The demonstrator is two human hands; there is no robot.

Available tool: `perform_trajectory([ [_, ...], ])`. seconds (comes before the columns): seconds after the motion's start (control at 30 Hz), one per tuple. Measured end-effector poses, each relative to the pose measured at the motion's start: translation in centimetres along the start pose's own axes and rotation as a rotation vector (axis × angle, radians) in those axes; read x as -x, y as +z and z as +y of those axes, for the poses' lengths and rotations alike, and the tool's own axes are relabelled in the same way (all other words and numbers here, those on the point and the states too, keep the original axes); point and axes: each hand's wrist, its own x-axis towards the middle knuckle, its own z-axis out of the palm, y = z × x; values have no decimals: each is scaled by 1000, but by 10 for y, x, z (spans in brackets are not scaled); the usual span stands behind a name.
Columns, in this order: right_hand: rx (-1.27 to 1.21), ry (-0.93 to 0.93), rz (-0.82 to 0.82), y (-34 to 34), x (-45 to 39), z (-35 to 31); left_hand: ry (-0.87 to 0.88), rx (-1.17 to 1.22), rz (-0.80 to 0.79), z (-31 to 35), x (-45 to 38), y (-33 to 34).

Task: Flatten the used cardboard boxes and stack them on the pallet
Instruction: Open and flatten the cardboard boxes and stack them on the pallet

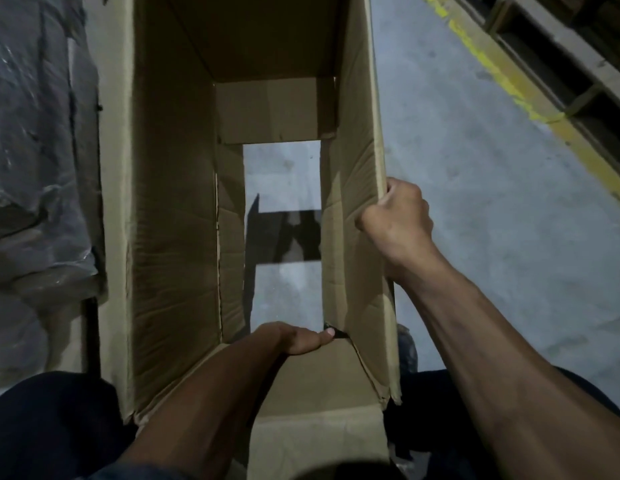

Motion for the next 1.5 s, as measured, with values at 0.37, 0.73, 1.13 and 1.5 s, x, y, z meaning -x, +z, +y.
perform_trajectory([
  [0.37,22,61,32,9,-8,9,339,-471,555,-4,55,-17],
  [0.73,75,114,76,19,4,23,118,-331,1474,-21,167,-120],
  [1.13,82,81,100,26,29,50,293,192,1206,-34,159,-170],
  [1.5,26,213,163,-6,-17,23,583,42,1004,-3,152,-101],
])
